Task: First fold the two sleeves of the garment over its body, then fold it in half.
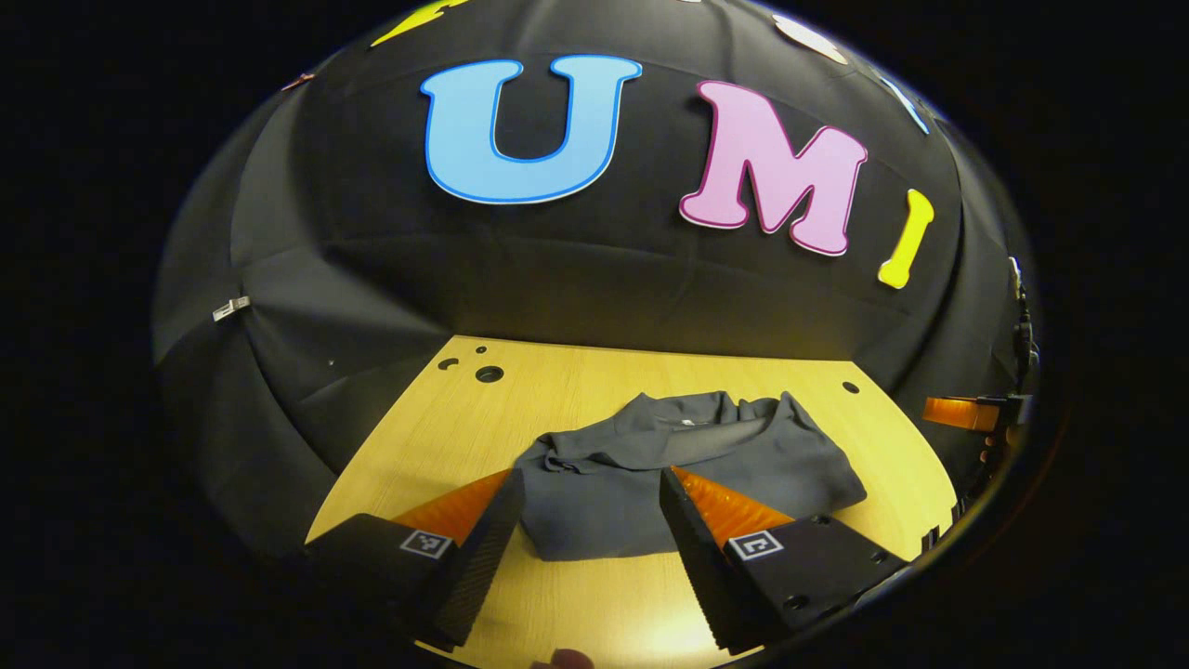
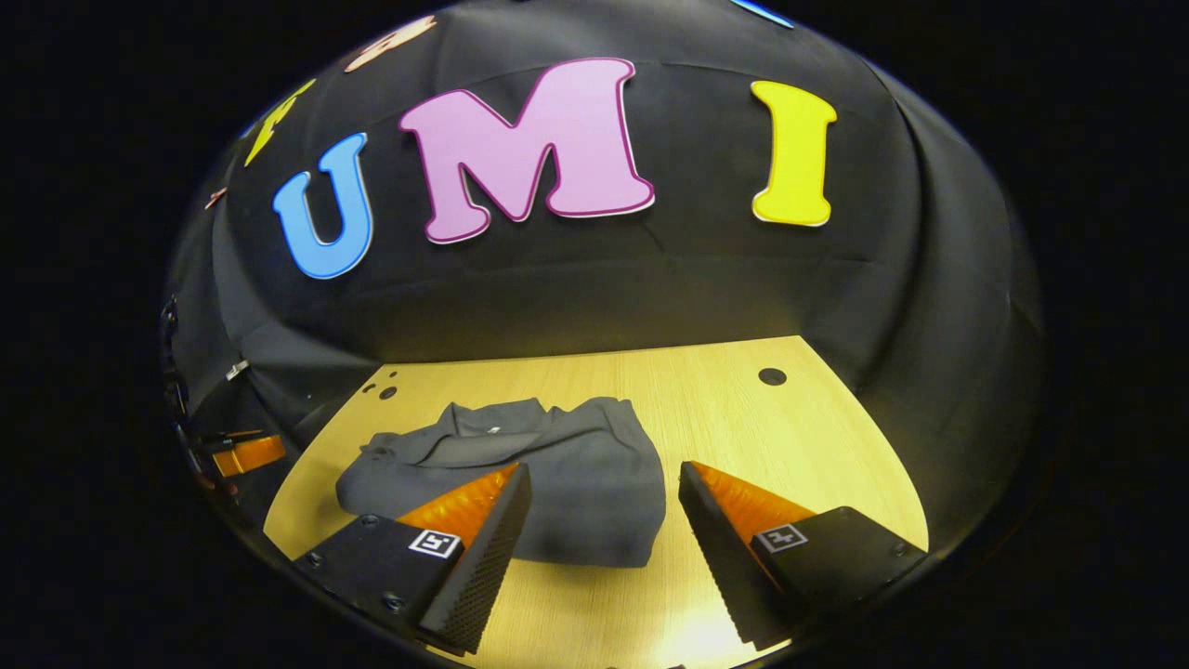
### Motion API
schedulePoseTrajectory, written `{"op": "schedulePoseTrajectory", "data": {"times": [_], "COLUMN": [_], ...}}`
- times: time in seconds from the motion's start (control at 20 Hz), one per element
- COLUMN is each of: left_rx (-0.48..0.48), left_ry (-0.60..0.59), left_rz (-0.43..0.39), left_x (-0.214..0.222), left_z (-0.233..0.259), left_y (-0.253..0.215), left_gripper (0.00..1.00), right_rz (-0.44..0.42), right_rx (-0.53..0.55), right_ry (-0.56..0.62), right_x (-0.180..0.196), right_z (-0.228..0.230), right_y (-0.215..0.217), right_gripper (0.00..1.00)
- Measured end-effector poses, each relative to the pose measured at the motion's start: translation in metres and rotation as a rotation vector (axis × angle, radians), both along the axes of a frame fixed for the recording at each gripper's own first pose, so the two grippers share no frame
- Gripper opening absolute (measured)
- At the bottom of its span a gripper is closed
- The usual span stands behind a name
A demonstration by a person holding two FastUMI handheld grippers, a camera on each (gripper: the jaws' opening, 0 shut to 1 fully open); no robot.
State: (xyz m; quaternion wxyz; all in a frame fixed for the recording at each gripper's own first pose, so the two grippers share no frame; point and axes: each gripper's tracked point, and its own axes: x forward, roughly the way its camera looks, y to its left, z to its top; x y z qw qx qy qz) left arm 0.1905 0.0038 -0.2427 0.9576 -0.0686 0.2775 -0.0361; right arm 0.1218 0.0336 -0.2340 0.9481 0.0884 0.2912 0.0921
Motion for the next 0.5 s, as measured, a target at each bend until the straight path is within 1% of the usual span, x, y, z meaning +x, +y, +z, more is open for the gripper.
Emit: {"op": "schedulePoseTrajectory", "data": {"times": [0.15,0.25,0.5], "left_rx": [-0.001,-0.009,-0.023], "left_ry": [-0.006,0.005,0.038], "left_rz": [0.001,-0.004,-0.016], "left_x": [-0.017,-0.031,-0.056], "left_z": [0.007,0.007,-0.002], "left_y": [0.002,-0.001,-0.009], "left_gripper": [0.92,0.92,0.92], "right_rz": [0.035,0.035,0.057], "right_rx": [-0.008,0.003,0.017], "right_ry": [-0.003,-0.01,0.004], "right_x": [-0.024,-0.037,-0.06], "right_z": [0.009,0.015,0.01], "right_y": [0.004,0.006,0.023], "right_gripper": [0.99,0.99,0.99]}}
